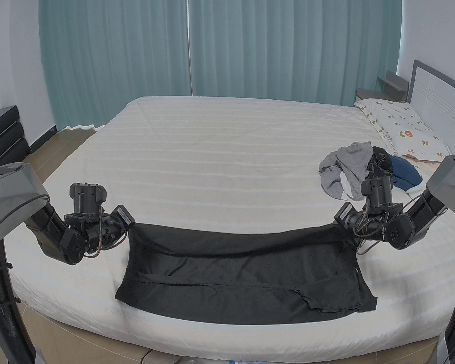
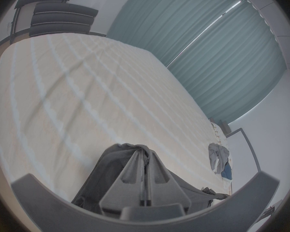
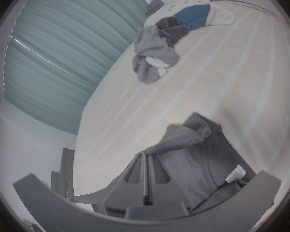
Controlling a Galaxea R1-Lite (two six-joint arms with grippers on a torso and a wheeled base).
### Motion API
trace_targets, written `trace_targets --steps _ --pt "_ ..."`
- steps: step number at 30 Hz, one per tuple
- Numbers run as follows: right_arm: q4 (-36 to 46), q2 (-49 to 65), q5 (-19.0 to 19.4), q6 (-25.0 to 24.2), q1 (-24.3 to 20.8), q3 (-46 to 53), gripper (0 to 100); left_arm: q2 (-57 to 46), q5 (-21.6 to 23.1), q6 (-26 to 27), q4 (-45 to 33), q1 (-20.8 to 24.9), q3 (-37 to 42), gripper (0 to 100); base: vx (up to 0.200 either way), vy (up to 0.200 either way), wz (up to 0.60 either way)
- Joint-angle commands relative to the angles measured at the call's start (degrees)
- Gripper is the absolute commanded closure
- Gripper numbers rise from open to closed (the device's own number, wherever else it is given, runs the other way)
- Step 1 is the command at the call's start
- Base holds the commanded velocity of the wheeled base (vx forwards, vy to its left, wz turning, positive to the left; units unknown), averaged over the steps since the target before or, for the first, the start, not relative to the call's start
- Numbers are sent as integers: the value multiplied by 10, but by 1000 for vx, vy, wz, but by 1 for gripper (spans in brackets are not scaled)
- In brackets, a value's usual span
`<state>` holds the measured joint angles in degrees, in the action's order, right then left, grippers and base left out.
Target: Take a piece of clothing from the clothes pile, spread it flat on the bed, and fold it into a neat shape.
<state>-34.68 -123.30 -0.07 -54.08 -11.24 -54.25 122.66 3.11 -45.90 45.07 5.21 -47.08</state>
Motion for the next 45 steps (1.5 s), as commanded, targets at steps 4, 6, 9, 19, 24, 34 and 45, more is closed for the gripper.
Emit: trace_targets --steps 4,6,9,19,24,34,45 --pt "13 5 1 18 8 -40 100 -1 -1 4 10 -10 -19 100 0 0 0" --pt "10 6 1 20 8 -35 100 -1 -2 5 17 -9 -14 100 0 0 0" --pt "10 6 1 21 8 -25 100 -1 -2 7 22 -9 -5 100 0 0 0" --pt "8 11 10 66 12 52 100 -16 1 103 18 -10 81 100 0 0 0" --pt "8 10 22 93 7 95 100 -15 -1 164 14 -7 128 100 0 0 0" --pt "8 1 24 131 -8 143 100 4 -2 182 13 -4 168 100 0 0 0" --pt "8 5 24 144 -16 164 100 5 -2 201 13 -4 181 100 0 0 0"
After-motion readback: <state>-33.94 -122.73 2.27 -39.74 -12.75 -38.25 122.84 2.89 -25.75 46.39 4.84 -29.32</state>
